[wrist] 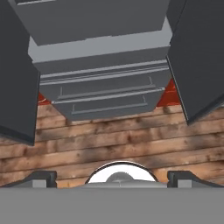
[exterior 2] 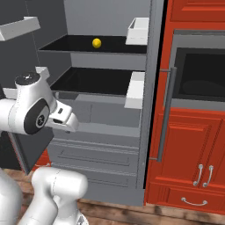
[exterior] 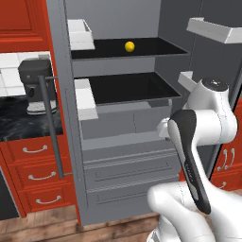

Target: Retrieve a lemon from the fridge and place it on the cutting board with the fish.

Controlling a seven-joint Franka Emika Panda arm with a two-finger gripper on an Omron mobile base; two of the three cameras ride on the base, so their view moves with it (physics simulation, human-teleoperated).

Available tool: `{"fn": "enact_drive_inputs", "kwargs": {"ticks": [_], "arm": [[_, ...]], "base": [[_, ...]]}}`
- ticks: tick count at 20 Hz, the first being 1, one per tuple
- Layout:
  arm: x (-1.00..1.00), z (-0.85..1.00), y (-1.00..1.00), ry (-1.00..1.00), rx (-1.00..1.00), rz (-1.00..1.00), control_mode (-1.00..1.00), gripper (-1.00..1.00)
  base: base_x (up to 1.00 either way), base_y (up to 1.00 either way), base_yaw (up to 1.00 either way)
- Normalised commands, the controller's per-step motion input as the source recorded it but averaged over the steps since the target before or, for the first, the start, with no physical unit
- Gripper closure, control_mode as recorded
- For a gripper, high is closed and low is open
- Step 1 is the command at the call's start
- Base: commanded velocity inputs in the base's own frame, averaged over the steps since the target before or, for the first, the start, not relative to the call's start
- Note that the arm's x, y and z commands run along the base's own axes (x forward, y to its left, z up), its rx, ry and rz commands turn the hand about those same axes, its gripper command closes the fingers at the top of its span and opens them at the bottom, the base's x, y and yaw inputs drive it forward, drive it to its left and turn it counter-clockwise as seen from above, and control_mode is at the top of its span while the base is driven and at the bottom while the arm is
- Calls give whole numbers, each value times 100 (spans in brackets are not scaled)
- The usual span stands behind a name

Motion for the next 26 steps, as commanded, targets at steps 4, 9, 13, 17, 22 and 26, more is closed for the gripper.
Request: {"fn": "enact_drive_inputs", "kwargs": {"ticks": [4, 9, 13, 17, 22, 26], "arm": [[2, 0, 0, 0, 0, 0, -100, -100], [52, 0, 0, 0, 0, 0, -100, -100], [0, 0, 0, 0, 0, 0, 100, -100], [0, 0, 0, 0, 0, 0, 100, -100], [0, 0, 0, 0, 0, 0, 100, -100], [0, 0, 0, 0, 0, 0, 100, -100]], "base": [[0, 0, 0], [0, 0, 0], [55, -1, 0], [58, -2, 0], [45, 0, 0], [41, 0, 0]]}}
